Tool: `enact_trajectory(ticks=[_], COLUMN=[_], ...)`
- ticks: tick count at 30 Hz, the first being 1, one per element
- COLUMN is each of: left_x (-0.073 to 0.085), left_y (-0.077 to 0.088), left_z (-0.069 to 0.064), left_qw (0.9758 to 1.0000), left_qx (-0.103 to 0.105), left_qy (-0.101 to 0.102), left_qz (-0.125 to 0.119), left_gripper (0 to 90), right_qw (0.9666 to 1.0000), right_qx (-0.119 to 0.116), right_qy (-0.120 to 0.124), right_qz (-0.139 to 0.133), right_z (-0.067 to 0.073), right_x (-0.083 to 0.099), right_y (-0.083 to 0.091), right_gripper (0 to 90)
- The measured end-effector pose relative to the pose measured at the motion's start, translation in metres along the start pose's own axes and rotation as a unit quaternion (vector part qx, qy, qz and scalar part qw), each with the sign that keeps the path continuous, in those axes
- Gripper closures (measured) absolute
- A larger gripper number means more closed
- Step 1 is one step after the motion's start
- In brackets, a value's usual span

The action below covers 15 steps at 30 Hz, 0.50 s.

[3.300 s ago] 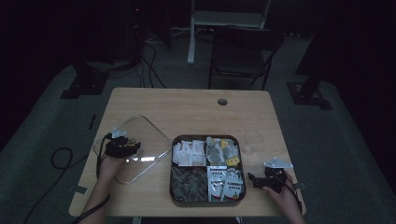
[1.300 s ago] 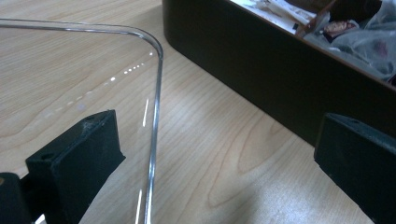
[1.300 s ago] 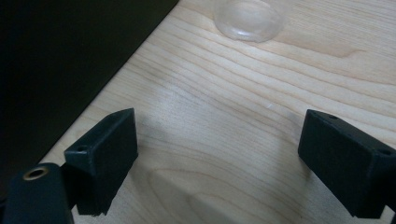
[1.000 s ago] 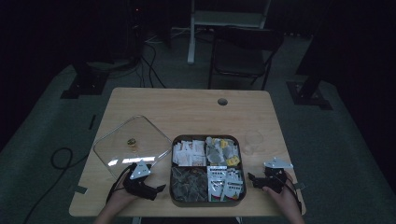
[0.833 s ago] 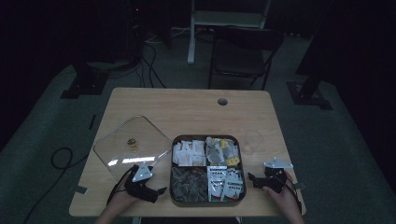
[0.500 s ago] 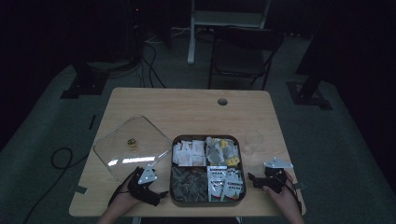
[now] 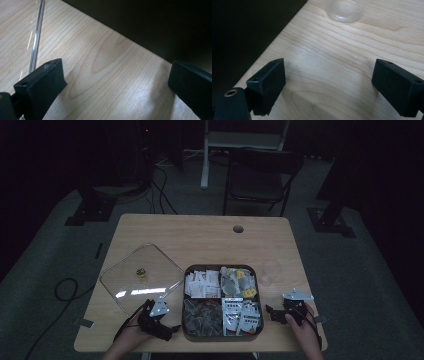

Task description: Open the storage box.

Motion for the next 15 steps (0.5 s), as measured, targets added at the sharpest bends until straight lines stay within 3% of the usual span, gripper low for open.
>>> enact_trajectory(ticks=[15], left_x=[0.0002], left_y=[-0.0001], left_z=[-0.0012], left_qw=[1.0], left_qx=[-0.006], left_qy=[0.006], left_qz=[-0.002], left_gripper=[1.2], right_qw=[1.0], right_qx=[0.0], right_qy=[0.0], right_qz=[0.0], right_z=[0.0001], right_x=[0.0], right_y=[0.0], right_gripper=[11.1])
Point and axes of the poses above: each handheld gripper's, and its own axes: y roughly backward along the jaws, x roughly out of its underside, z roughly to its left, the point moved 5 cm from there along -y, roughly forward along the jaws, and after that the axes turned 11 degrees about x, right-handed, at the moved point
